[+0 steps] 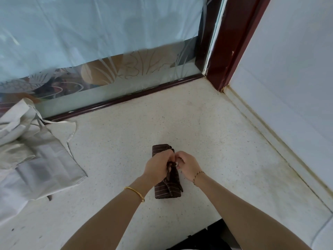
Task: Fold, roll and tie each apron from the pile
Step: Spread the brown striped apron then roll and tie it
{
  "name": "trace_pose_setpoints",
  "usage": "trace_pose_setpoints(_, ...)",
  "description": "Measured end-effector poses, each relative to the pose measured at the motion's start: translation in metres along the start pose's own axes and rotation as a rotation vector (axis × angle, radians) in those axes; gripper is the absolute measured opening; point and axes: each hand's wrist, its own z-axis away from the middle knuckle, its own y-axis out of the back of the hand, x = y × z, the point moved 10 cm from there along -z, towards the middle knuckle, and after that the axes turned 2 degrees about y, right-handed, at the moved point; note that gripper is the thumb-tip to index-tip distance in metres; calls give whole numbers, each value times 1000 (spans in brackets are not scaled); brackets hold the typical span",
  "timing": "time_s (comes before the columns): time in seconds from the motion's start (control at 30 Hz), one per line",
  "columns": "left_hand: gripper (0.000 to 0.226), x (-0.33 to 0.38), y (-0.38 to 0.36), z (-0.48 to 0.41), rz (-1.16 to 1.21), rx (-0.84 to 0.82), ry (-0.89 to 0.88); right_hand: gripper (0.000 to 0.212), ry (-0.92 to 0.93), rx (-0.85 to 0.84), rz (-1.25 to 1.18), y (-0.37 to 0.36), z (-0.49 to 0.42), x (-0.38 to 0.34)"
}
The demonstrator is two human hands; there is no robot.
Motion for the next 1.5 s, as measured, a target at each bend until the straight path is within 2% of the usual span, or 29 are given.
trace_pose_setpoints(0.17, 17, 9, -3, 6, -146, 94, -128, 20, -76, -22, -63, -5, -5, 11)
trace_pose_setpoints(0.3, 22, 12, -10, 6, -243, 63, -158, 17, -80, -13, -86, -4, -7, 11)
trace_pose_setpoints(0.5, 37, 15, -15, 10, -343, 28, -211, 21, -129, -100, -138, -6, -8, 10)
trace_pose_setpoints(0.63, 35, 11, -17, 13, -339, 41, -225, 20, -115, -170, -125, -8, -9, 9)
trace_pose_setpoints(0.77, 16, 13, -14, 10, -333, 43, -263, 15, -125, -155, -127, -6, -8, 12)
trace_pose_setpoints(0.83, 15, 14, -12, 7, -329, 31, -286, 11, -142, -151, -127, -5, -7, 10)
trace_pose_setpoints(0.93, 16, 7, -16, 2, -271, -9, -249, 16, -195, -193, -165, -9, -5, 13)
trace_pose_setpoints(1.0, 10, 1, -15, -1, -149, -10, -203, 19, -183, -213, -113, -7, -6, 14)
trace_pose_setpoints(1.07, 24, 5, -5, -2, -128, 96, -258, 23, -156, -183, -98, 2, -7, 16)
trace_pose_setpoints(1.17, 19, 6, -2, 8, -198, 124, -377, 31, -150, -96, -177, 22, -8, 25)
trace_pose_setpoints(1.2, 25, 3, -4, 10, -212, 107, -392, 31, -143, -94, -153, 25, -8, 27)
trace_pose_setpoints(1.3, 57, -5, 10, 11, -263, 195, -345, 30, -137, -72, -105, 25, -6, 32)
trace_pose_setpoints(1.4, 47, -9, 22, 14, -327, 273, -351, 31, -134, -2, -12, 28, -5, 35)
trace_pose_setpoints(1.5, 35, -28, 20, 16, -341, 163, -220, 38, -168, 64, 191, 37, -6, 47)
